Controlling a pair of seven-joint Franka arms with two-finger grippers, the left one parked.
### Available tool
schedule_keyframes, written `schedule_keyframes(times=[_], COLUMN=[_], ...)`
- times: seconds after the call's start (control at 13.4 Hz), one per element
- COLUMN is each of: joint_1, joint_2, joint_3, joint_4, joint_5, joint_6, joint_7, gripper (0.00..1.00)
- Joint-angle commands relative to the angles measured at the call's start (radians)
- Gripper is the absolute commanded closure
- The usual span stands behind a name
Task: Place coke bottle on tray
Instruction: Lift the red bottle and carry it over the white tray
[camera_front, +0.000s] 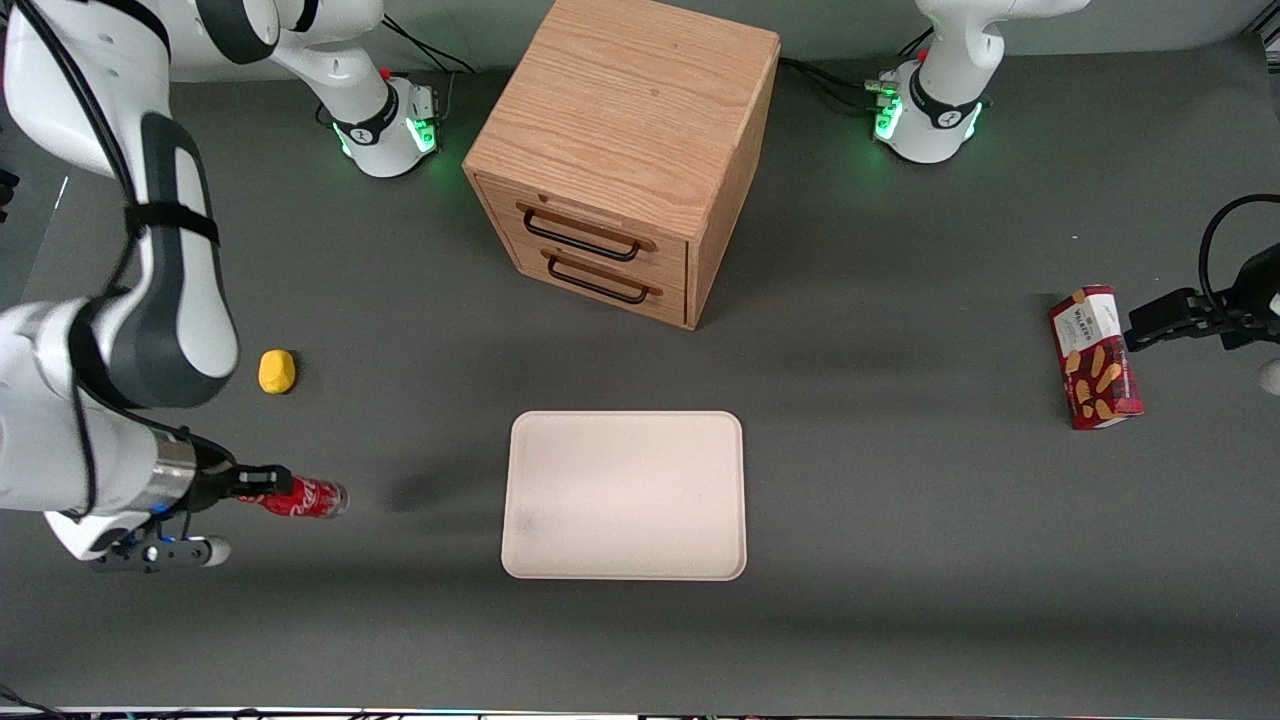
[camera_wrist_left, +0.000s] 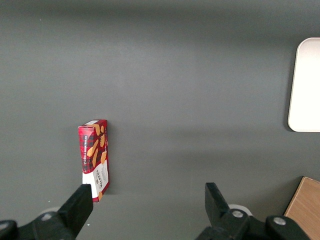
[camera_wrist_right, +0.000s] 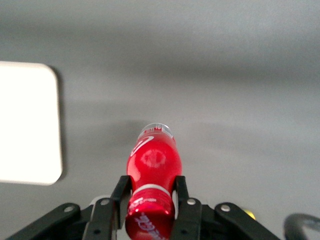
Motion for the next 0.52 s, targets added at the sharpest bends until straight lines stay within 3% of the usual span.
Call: schedule_keyframes(times=[0.0,0.22,0.45], joint_1=[-0.006,0.004,0.007], joint_2=[0.000,-0.055,-0.051], joint_3=[0.020,0.045,0.195], joint_4=[0.169,0.201,0.231], joint_5=[0.001,-0.009,-0.138], joint_6=[-0.176,-0.220,-0.193], joint_7=[-0.013,-0.013,0.007], gripper=[1.00,1.00,1.00])
